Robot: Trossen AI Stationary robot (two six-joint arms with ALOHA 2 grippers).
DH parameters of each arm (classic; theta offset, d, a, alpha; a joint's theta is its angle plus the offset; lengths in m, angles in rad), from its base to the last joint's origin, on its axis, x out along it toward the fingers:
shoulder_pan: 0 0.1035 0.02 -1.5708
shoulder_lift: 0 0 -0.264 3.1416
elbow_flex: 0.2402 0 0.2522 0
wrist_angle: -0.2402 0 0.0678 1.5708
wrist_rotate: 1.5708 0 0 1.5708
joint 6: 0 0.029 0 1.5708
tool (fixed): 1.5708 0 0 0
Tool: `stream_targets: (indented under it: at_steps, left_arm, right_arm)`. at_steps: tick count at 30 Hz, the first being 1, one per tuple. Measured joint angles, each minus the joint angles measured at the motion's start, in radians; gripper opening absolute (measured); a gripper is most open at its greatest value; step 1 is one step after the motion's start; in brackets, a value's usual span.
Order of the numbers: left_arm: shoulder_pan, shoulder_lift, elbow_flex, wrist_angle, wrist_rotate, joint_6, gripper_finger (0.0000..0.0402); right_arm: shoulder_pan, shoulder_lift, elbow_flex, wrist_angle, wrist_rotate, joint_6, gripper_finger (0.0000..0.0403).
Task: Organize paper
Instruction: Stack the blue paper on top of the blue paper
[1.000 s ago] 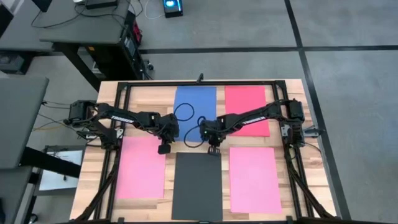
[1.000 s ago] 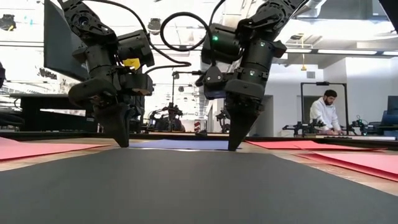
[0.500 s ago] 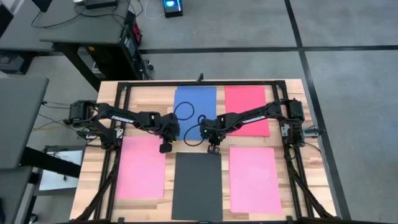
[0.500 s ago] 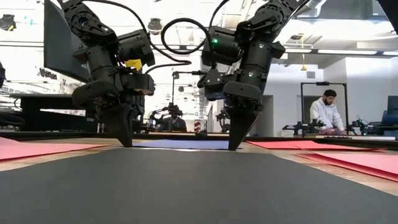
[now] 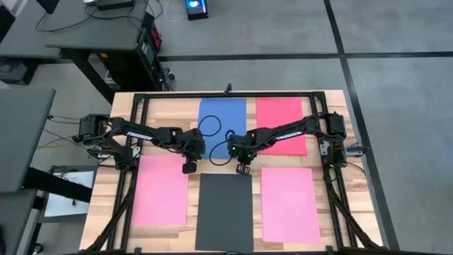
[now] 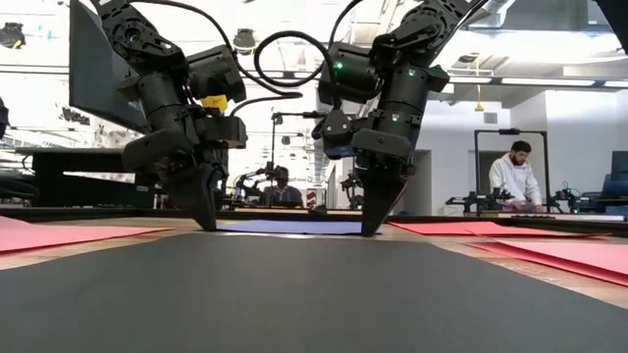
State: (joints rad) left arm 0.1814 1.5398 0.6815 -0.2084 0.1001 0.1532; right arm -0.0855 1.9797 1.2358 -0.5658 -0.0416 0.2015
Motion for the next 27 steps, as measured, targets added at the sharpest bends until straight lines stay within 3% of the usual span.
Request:
stream_targets:
  at_steps: [27]
  left_arm:
    - [-0.001,0.0,0.0,0.042,0.021,-0.008,0.0]
  right_arm:
    - [-0.014,-0.001,-0.002,0.008,0.09,0.038,0.0]
